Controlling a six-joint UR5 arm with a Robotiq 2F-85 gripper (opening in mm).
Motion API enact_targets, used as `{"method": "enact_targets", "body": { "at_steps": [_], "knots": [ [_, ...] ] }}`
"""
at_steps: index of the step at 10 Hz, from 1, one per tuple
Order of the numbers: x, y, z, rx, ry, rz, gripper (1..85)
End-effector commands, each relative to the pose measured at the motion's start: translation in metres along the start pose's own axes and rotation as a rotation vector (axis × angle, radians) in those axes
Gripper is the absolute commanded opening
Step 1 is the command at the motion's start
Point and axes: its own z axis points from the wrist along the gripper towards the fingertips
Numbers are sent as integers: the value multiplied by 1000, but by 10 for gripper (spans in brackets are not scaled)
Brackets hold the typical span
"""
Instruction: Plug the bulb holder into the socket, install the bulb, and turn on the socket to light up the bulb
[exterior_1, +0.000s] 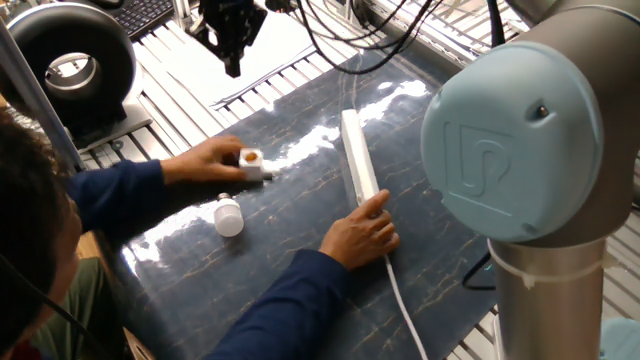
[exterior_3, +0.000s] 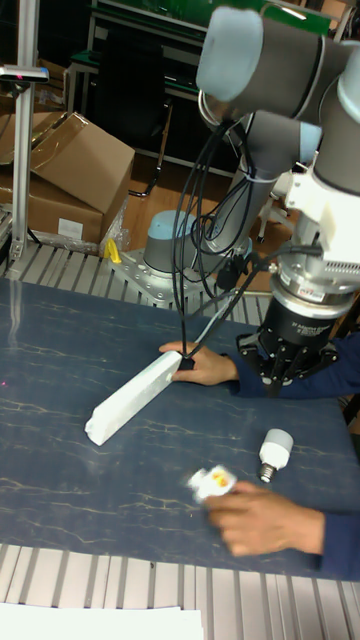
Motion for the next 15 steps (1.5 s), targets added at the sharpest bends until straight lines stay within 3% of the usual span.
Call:
{"method": "enact_targets", "body": {
  "at_steps": [1, 5, 9, 12, 15],
  "knots": [
    [5, 1, 17, -1, 7, 2, 10],
    [8, -17, 20, 27, 8, -12, 10],
    [16, -53, 25, 32, -1, -69, 10],
    [30, -80, 22, 6, -1, -128, 10],
    [39, -92, 23, 4, 1, -156, 10]
  ]
}}
